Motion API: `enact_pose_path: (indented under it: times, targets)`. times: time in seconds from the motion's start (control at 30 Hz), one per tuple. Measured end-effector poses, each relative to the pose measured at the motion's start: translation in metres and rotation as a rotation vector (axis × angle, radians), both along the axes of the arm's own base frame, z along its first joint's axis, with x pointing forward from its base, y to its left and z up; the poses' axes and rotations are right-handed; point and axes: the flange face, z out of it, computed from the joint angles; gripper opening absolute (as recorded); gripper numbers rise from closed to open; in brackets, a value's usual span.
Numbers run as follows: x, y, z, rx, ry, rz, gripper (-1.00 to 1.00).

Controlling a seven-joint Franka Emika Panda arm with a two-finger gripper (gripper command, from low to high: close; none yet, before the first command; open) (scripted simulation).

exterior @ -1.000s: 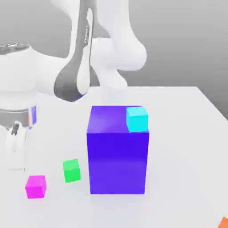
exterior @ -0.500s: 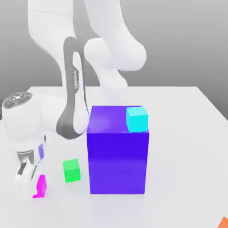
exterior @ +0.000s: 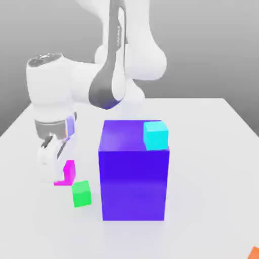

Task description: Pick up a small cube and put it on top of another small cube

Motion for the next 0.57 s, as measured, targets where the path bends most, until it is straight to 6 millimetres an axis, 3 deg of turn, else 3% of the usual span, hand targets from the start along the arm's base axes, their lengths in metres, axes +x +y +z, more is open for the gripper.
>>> enact_pose_path:
  times: [0.07, 0.17, 0.47, 0.5, 0.57]
  targets:
    - [-0.014, 0.01, 0.002, -0.009, 0.007, -0.036, -1.0]
    - [-0.02, 0.012, -0.007, -0.02, 0.013, -0.058, -1.0]
    - [-0.021, 0.013, -0.057, -0.02, 0.012, -0.059, -1.0]
    - [-0.022, 0.014, -0.063, -0.017, 0.012, -0.058, 1.0]
    - [-0.022, 0.014, -0.063, -0.017, 0.011, -0.057, 1.0]
